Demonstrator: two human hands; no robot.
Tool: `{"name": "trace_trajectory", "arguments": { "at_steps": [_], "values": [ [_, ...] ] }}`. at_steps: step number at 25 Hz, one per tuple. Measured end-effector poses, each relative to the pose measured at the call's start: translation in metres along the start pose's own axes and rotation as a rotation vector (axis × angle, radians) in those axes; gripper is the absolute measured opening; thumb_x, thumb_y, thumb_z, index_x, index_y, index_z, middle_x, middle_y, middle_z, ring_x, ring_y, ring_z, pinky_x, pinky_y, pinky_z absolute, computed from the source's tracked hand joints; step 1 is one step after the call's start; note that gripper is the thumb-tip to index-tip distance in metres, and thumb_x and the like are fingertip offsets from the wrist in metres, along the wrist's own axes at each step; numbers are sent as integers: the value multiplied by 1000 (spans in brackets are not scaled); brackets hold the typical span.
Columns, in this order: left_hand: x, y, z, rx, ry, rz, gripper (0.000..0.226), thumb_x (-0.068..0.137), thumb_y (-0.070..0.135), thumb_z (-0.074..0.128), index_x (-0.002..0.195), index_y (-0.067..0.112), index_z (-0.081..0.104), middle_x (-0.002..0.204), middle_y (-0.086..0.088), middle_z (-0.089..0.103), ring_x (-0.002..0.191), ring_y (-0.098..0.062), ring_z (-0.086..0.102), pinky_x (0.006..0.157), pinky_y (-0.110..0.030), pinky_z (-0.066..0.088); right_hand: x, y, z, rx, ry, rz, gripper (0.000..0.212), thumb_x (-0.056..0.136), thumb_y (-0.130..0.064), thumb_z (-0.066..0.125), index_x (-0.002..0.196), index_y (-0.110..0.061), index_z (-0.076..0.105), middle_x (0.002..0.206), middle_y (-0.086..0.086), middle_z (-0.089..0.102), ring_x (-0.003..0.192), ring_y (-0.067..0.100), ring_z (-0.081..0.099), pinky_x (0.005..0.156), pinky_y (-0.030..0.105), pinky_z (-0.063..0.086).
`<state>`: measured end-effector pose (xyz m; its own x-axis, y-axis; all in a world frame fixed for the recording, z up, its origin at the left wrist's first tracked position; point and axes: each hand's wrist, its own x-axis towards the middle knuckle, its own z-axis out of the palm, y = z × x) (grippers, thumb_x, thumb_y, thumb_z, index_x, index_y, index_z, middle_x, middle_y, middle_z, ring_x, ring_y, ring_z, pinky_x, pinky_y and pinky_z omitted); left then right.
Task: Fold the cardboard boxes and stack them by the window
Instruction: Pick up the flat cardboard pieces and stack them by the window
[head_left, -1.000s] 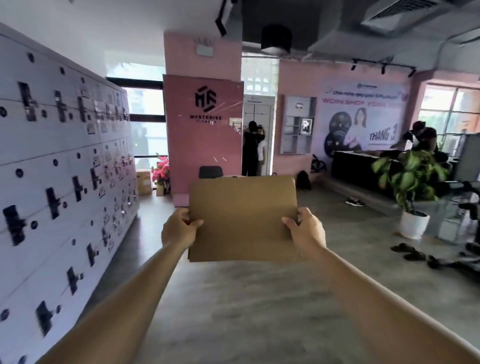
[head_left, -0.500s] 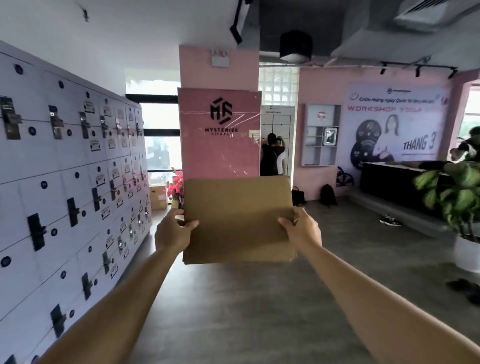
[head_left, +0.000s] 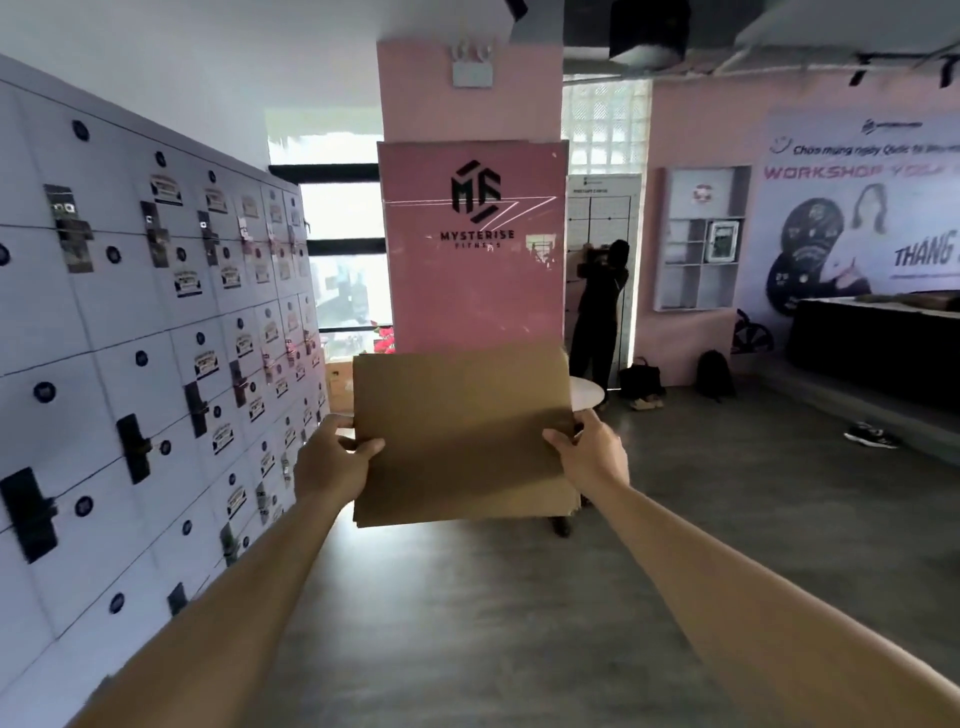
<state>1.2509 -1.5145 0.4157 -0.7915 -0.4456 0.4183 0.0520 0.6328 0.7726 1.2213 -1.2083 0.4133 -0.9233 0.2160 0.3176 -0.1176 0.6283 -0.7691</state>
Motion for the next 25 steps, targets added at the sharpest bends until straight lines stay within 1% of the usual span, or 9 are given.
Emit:
{"name": "trace_trajectory", "arguments": {
  "at_steps": [5, 8, 10, 13, 17, 19, 21, 22, 25],
  "values": [
    [132, -17, 45, 0, 11, 37, 41, 85, 32, 79, 120, 17, 61, 124, -9, 67, 110, -34, 62, 96, -44, 48, 109, -22, 71, 18, 47, 0, 41, 94, -45, 63, 124, -20, 53, 112, 3, 62, 100, 25, 60, 79, 40, 53],
    [198, -32, 94, 7, -2, 29, 42, 85, 32, 79, 119, 17, 61, 120, -8, 69, 107, -32, 64, 97, -42, 47, 181, -8, 115, 3, 50, 28, 38, 95, -45, 62, 122, -21, 53, 113, 3, 62, 91, 21, 57, 70, 35, 47],
    [240, -44, 132, 5, -5, 16, 41, 85, 32, 79, 119, 16, 61, 119, -7, 70, 105, -31, 65, 94, -40, 48, 238, 3, 146, 9, 39, 26, 42, 95, -45, 62, 127, -21, 52, 115, 4, 62, 92, 23, 58, 70, 35, 47],
    [299, -59, 175, 28, 20, -17, 42, 87, 31, 77, 122, 15, 60, 123, -9, 68, 109, -32, 64, 97, -42, 49, 319, 10, 199, 33, 20, -9, 50, 96, -45, 61, 138, -22, 47, 122, 5, 60, 100, 26, 60, 69, 34, 43],
    [405, -71, 214, 61, 105, -64, 46, 89, 28, 75, 130, 14, 58, 129, -12, 65, 115, -33, 62, 100, -43, 50, 444, -10, 284, 86, -53, -49, 48, 98, -42, 58, 138, -19, 47, 124, 6, 60, 97, 24, 57, 72, 34, 45],
    [455, -85, 222, 86, 152, -77, 45, 90, 27, 74, 131, 15, 57, 127, -12, 66, 114, -32, 63, 97, -43, 49, 501, -27, 329, 101, -100, -99, 47, 99, -41, 58, 137, -18, 47, 120, 3, 60, 87, 17, 55, 64, 29, 44],
    [494, -103, 222, 113, 172, -110, 45, 91, 26, 73, 131, 15, 57, 124, -11, 68, 111, -31, 64, 94, -42, 49, 539, -44, 369, 99, -121, -136, 44, 98, -41, 59, 135, -18, 50, 105, -4, 56, 71, 5, 47, 54, 22, 35],
    [516, -118, 223, 127, 184, -123, 44, 91, 26, 73, 131, 15, 57, 122, -11, 69, 110, -31, 64, 94, -41, 49, 559, -52, 396, 99, -137, -159, 42, 98, -41, 60, 133, -18, 51, 101, -6, 54, 69, 3, 45, 54, 21, 33],
    [598, -163, 230, 145, 226, -137, 43, 91, 26, 73, 130, 15, 58, 120, -12, 69, 107, -30, 65, 93, -40, 49, 623, -79, 480, 120, -170, -229, 39, 97, -41, 61, 129, -19, 54, 102, -8, 55, 79, 11, 52, 64, 24, 42]
  ]
}}
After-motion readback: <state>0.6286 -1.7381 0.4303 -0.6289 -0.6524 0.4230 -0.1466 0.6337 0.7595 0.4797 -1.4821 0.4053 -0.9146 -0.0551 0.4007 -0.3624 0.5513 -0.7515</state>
